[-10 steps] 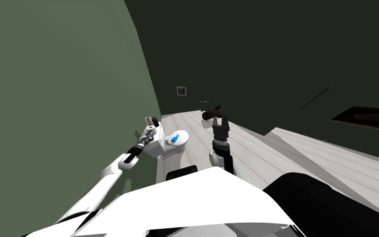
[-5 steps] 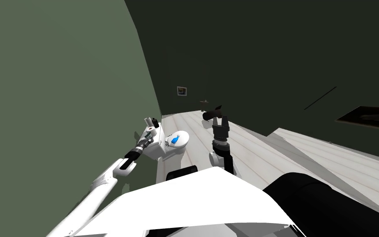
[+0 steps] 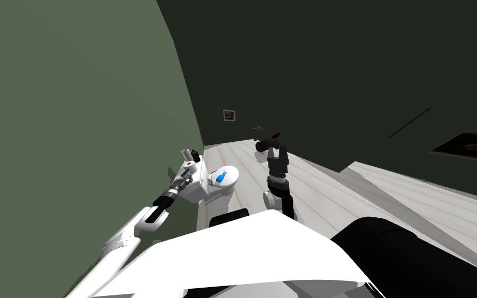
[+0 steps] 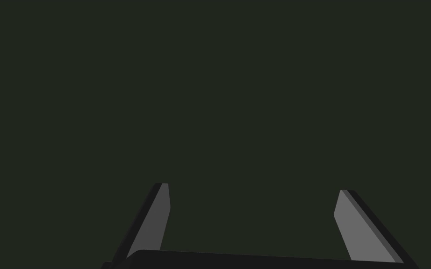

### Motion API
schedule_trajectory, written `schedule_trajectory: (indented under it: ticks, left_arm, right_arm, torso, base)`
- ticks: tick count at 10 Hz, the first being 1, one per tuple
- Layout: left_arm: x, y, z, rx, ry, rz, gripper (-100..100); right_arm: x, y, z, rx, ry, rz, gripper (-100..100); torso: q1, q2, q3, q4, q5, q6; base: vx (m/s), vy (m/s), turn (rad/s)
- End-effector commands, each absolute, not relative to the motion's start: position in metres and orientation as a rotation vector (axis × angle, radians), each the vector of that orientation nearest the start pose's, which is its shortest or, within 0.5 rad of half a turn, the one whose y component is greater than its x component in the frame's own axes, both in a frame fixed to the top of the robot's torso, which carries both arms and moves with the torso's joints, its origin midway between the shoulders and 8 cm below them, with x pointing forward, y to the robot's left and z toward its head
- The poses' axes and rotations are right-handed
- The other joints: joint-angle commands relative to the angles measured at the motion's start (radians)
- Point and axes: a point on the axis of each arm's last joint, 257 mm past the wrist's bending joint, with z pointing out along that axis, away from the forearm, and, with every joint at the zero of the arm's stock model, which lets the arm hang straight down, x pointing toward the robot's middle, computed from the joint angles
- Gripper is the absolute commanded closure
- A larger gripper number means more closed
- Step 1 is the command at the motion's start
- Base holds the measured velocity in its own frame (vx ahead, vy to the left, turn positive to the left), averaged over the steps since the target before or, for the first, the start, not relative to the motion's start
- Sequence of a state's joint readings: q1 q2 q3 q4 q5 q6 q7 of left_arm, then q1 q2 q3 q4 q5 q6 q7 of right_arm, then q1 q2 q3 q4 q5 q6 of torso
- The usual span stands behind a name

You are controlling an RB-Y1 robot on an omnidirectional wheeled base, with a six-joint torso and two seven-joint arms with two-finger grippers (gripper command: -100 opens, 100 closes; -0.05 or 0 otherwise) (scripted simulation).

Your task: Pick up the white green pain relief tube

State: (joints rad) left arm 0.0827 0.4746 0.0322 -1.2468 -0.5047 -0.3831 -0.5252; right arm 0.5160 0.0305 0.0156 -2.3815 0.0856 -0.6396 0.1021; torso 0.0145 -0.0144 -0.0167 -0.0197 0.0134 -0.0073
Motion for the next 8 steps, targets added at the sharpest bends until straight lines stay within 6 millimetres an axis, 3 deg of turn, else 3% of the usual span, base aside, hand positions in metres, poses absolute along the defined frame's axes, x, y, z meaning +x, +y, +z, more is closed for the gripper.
schedule_trajectory:
  ticks: [1, 5, 6, 8]
  left_arm:
    - [0.471, 0.381, -0.315, 0.002, 1.711, -0.166, 100]
    - [0.444, 0.374, -0.311, 0.008, 1.708, -0.172, 100]
    - [0.446, 0.371, -0.305, 0.014, 1.696, -0.176, 100]
    - [0.425, 0.369, -0.308, 0.006, 1.711, -0.171, 100]
  right_arm:
    - [0.296, -0.257, 0.086, 0.413, 0.499, 1.203, 0]
    - [0.296, -0.257, 0.086, 0.413, 0.499, 1.203, 0]
    - [0.296, -0.257, 0.086, 0.412, 0.499, 1.203, 0]
    - [0.296, -0.257, 0.086, 0.413, 0.499, 1.203, 0]
  torso:
    - [0.0, 0.0, 0.0, 0.0, 0.0, 0.0]
    - [0.002, -0.002, -0.002, -0.001, 0.0, 0.0]
    - [0.0, 0.0, 0.0, 0.0, 0.0, 0.0]
    - [0.001, 0.0, 0.0, 0.0, 0.0, 0.0]
  base:
    - [0.092, 0.007, 0.023]
    - [0.068, 0.014, 0.014]
    - [0.007, -0.002, 0.007]
    - [0.073, 0.013, 0.021]
